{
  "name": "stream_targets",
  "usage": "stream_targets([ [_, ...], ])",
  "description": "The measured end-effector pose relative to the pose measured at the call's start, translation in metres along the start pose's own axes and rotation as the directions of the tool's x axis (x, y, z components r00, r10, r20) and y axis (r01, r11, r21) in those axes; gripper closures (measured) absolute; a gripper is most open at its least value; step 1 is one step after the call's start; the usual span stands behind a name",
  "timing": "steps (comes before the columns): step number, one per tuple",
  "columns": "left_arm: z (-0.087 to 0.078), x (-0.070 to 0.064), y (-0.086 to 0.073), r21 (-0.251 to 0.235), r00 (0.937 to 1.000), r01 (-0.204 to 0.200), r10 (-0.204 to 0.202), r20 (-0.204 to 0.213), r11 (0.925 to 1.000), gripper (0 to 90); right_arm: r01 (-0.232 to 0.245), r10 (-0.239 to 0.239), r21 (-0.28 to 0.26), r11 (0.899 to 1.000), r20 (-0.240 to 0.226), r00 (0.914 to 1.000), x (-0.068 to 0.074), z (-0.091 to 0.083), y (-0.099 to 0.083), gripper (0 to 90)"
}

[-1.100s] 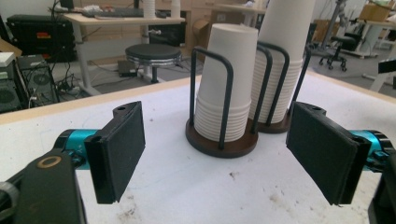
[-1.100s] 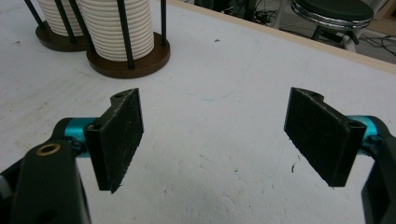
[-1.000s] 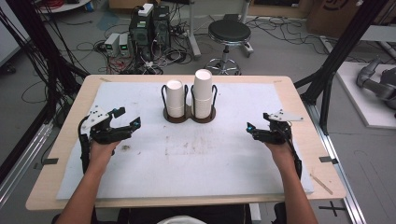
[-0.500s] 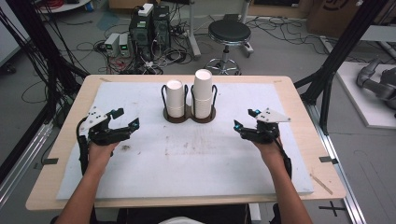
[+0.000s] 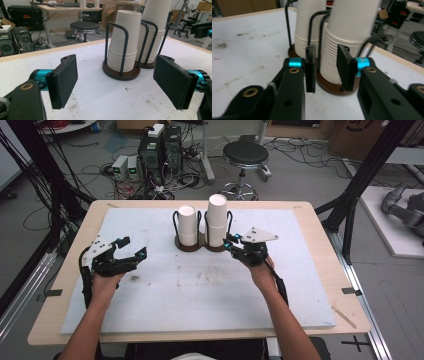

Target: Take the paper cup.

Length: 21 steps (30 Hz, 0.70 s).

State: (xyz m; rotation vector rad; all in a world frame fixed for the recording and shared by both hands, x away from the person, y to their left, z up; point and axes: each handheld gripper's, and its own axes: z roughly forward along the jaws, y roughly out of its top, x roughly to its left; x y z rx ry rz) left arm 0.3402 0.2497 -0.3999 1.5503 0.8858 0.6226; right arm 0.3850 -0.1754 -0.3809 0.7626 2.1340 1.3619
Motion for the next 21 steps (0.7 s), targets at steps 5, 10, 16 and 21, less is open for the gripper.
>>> stream_targets([
  [5, 0.002, 0.003, -0.002, 0.006, 0.9999, 0.01, -0.01, 0.002, 0.9999, 19.7, 0.029, -0.029, 0.007, 1.0, -0.025, 0.9993, 0.014, 0.028, 0.007, 89.6],
  [10, 0.003, 0.004, -0.003, 0.008, 0.9999, 0.015, -0.015, 0.0, 0.9999, 19.7, 0.014, -0.014, -0.001, 1.0, -0.02, 0.9997, 0.021, 0.049, 0.013, 90.0],
  [16, 0.002, 0.003, -0.003, 0.012, 0.9999, 0.014, -0.014, 0.001, 0.9998, 19.7, -0.006, 0.006, 0.003, 1.0, -0.044, 0.999, 0.029, 0.065, 0.013, 90.0],
  [21, 0.003, 0.004, -0.003, 0.012, 0.9999, 0.014, -0.014, 0.002, 0.9998, 19.7, -0.015, 0.016, 0.021, 1.0, -0.05, 0.9986, 0.036, 0.082, 0.01, 90.0],
])
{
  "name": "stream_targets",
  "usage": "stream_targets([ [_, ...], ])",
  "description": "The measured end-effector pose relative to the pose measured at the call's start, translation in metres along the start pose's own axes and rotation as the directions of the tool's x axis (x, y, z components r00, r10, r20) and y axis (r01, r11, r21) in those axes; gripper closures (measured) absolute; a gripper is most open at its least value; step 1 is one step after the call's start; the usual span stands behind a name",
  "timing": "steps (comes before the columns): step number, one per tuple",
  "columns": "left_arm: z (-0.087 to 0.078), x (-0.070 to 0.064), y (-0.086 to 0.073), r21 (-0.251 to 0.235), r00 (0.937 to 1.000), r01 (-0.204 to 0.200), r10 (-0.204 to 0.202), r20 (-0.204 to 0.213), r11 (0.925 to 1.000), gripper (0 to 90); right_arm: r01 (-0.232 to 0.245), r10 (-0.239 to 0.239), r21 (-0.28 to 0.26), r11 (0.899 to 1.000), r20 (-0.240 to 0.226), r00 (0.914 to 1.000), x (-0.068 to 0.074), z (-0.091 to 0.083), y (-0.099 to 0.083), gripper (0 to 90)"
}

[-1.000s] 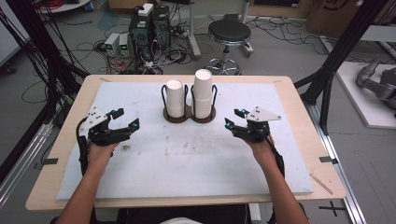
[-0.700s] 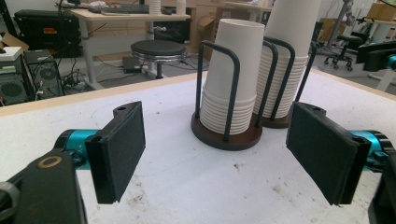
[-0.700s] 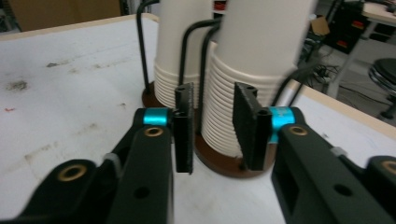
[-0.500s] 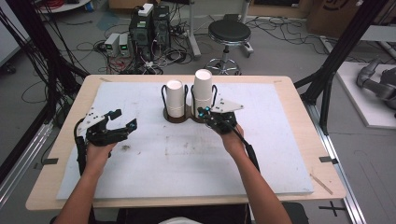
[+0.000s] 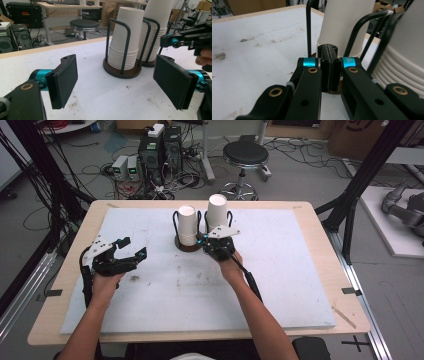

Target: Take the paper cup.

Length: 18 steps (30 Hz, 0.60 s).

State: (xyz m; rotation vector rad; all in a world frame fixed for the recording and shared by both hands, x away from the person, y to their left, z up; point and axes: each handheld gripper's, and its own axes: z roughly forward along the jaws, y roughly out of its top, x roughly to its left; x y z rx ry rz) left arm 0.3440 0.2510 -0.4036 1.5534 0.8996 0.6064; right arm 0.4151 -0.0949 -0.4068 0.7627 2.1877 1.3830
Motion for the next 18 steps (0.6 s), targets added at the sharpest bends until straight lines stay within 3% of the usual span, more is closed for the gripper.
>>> stream_targets([
  [12, 0.0, 0.0, 0.0, 0.001, 1.0, 0.005, -0.005, -0.002, 1.0, 19.8, -0.067, 0.066, 0.04, 0.997, 0.021, 0.9976, 0.009, 0.036, -0.012, 90.0],
  [18, 0.001, 0.001, -0.001, 0.004, 1.0, 0.006, -0.006, -0.002, 1.0, 19.8, -0.14, 0.137, 0.05, 0.989, 0.051, 0.9892, 0.006, 0.046, -0.019, 90.0],
])
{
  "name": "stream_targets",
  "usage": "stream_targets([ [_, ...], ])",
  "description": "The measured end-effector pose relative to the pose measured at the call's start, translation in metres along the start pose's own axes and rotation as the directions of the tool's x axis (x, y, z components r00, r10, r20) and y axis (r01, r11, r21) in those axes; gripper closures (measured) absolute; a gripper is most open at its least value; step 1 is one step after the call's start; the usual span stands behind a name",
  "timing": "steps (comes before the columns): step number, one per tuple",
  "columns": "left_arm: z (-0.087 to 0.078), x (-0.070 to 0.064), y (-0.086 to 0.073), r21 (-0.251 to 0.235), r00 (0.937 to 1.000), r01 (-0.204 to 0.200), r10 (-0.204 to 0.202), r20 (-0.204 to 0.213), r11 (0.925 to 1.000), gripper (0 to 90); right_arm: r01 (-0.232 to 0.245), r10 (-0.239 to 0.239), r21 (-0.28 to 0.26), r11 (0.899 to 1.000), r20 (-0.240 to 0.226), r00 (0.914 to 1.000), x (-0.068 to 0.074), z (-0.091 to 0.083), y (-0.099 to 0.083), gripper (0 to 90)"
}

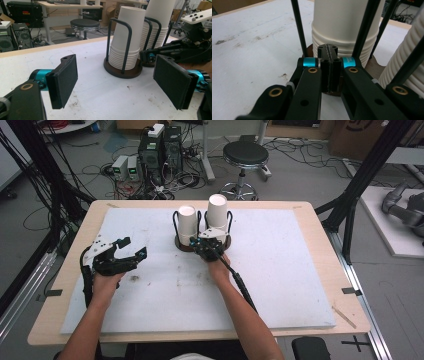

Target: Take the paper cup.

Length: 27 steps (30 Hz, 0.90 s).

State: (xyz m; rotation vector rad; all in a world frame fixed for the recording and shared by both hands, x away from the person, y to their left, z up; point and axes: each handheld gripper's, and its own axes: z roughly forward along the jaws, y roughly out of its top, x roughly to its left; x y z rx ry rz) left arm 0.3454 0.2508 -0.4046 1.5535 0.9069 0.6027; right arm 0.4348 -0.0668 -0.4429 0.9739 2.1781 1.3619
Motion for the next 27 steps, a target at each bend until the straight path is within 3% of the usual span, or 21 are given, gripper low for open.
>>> stream_targets([
  [9, 0.002, -0.001, 0.001, 0.001, 1.0, 0.0, 0.0, 0.005, 1.0, 20.2, -0.021, 0.021, 0.005, 1.0, 0.018, 0.9996, 0.0, 0.001, 0.002, 90.0],
  [16, 0.003, -0.002, 0.001, 0.003, 1.0, -0.001, 0.001, 0.008, 1.0, 20.2, -0.038, 0.036, 0.042, 0.998, 0.046, 0.9983, 0.005, 0.005, 0.008, 90.0],
  [22, 0.004, -0.001, 0.001, 0.005, 1.0, -0.003, 0.003, 0.008, 1.0, 20.2, -0.076, 0.073, 0.058, 0.995, 0.064, 0.9953, 0.003, 0.007, 0.008, 90.0],
  [27, 0.01, 0.0, 0.011, -0.006, 0.9998, -0.015, 0.015, 0.01, 0.9999, 20.4, -0.08, 0.076, 0.054, 0.995, 0.069, 0.9947, 0.002, 0.006, 0.009, 90.0],
])
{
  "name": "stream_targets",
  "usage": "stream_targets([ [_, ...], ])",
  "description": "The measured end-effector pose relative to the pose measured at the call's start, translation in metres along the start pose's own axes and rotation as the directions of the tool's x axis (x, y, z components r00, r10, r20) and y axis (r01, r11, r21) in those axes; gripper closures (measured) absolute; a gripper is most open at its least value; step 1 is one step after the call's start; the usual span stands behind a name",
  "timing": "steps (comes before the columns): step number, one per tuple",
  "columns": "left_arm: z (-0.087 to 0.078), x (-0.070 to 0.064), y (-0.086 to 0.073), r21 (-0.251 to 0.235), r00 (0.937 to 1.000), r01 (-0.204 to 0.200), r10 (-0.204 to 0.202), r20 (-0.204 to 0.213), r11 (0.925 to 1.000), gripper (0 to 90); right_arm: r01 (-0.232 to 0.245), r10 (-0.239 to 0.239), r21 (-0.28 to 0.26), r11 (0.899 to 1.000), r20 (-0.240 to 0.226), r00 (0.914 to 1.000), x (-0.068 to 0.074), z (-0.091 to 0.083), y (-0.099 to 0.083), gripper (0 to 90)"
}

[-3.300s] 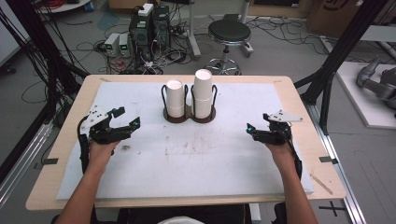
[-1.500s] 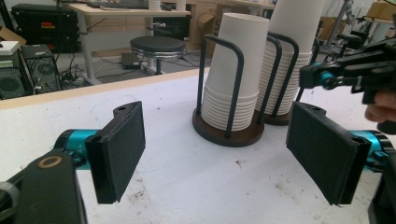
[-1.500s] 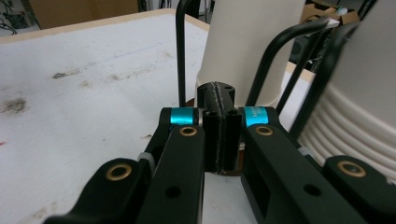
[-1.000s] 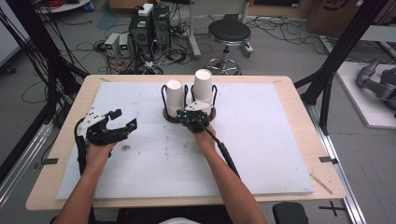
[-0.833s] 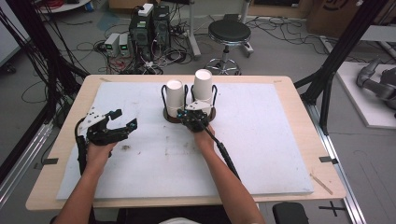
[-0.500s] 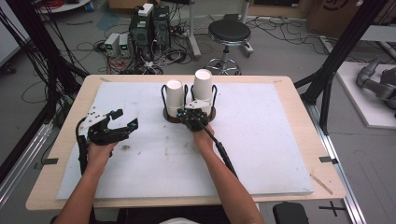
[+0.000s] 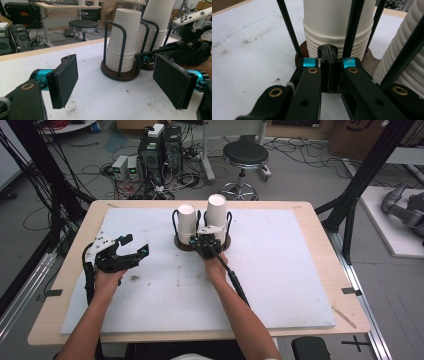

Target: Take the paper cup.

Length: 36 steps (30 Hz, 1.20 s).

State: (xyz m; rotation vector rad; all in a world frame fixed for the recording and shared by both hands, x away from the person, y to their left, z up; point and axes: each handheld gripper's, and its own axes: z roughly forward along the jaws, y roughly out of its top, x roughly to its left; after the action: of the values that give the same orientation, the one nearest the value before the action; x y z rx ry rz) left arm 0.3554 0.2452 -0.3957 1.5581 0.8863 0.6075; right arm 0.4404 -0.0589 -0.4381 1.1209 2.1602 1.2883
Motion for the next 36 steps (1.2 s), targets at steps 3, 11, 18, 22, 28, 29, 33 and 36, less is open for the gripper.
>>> stream_targets([
  [3, 0.006, 0.004, 0.008, -0.003, 1.0, 0.002, -0.002, 0.005, 1.0, 20.5, -0.01, 0.01, -0.006, 1.0, -0.003, 0.9999, 0.0, -0.001, 0.001, 90.0],
  [11, 0.024, 0.013, 0.028, 0.001, 0.9986, 0.018, -0.018, 0.049, 0.9998, 20.5, -0.032, 0.032, 0.01, 0.999, 0.015, 0.9994, 0.001, 0.001, 0.004, 90.0],
  [18, 0.044, 0.023, 0.04, 0.015, 0.9947, 0.035, -0.036, 0.096, 0.9993, 20.4, -0.044, 0.044, 0.007, 0.999, 0.022, 0.9988, 0.001, 0.002, 0.005, 90.0],
  [22, 0.057, 0.023, 0.044, 0.043, 0.9912, 0.02, -0.025, 0.13, 0.9989, 20.3, -0.045, 0.044, 0.006, 0.999, 0.022, 0.9988, 0.001, 0.002, 0.005, 90.0],
  [28, 0.076, 0.017, 0.057, 0.038, 0.9846, -0.027, 0.02, 0.173, 0.9989, 19.4, -0.043, 0.043, 0.008, 0.999, 0.021, 0.9989, 0.001, 0.002, 0.005, 90.0],
  [29, 0.079, 0.017, 0.059, 0.041, 0.9843, -0.04, 0.033, 0.174, 0.9984, 19.4, -0.039, 0.039, 0.008, 0.999, 0.02, 0.999, 0.001, 0.002, 0.005, 90.0],
  [33, 0.092, 0.016, 0.068, 0.059, 0.982, -0.069, 0.057, 0.18, 0.9959, 19.4, -0.042, 0.042, 0.012, 0.999, 0.018, 0.9989, 0.001, 0.003, 0.005, 90.0],
  [36, 0.102, 0.016, 0.069, 0.065, 0.9813, -0.09, 0.077, 0.176, 0.9938, 20.1, -0.044, 0.044, 0.008, 0.999, 0.021, 0.9988, 0.001, 0.003, 0.005, 90.0],
])
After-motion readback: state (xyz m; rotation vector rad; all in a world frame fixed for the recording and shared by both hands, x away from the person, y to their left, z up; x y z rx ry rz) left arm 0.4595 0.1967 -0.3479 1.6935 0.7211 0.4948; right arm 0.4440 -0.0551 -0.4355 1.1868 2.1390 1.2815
